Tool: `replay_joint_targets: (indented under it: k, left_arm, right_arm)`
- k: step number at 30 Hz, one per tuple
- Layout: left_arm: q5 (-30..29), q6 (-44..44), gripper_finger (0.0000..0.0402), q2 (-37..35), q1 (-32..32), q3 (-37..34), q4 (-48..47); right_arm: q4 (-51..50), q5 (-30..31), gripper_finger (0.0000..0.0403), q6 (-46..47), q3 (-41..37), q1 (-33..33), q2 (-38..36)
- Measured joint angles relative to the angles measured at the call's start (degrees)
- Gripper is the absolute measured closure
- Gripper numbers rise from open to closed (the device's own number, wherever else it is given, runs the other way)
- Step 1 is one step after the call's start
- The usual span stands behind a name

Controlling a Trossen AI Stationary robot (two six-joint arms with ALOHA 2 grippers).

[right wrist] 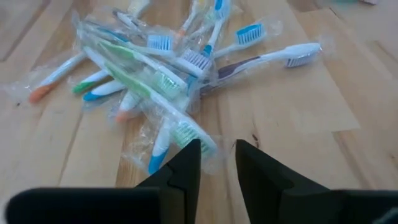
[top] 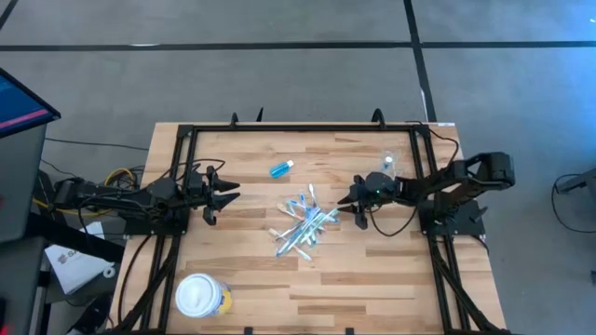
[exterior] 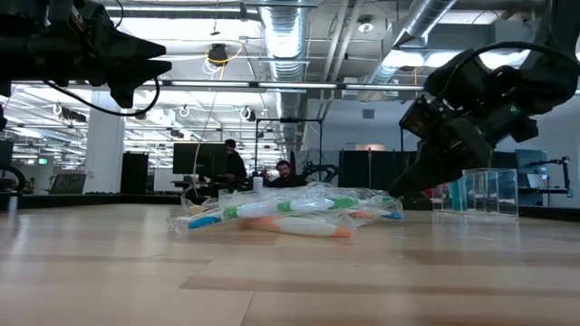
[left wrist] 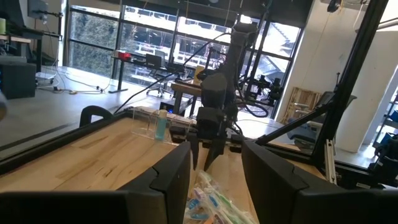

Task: Pick & Place toothbrushing station
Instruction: Put the green toothbrush into the transparent organizer

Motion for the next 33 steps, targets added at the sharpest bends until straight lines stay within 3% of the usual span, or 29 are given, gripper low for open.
replay_joint_targets:
  k: [7,20,33]
  left_arm:
    - [0.0,0.0,0.0262,0.0,0.0,0.0,0.0]
    - [0.0,0.0,0.0262,0.0,0.0,0.0,0.0]
    - [0.0,0.0,0.0262,0.0,0.0,0.0,0.0]
  right_arm:
    - [-0.2,-2.5,0.0395,-1.4,0.0,0.0,0.0]
    - [-0.4,-2.0,0.0403,-2.6,0.0,0.0,-1.5]
    - [-14.9,3.2,0.0403,-4.3,0.1,0.1,-19.8]
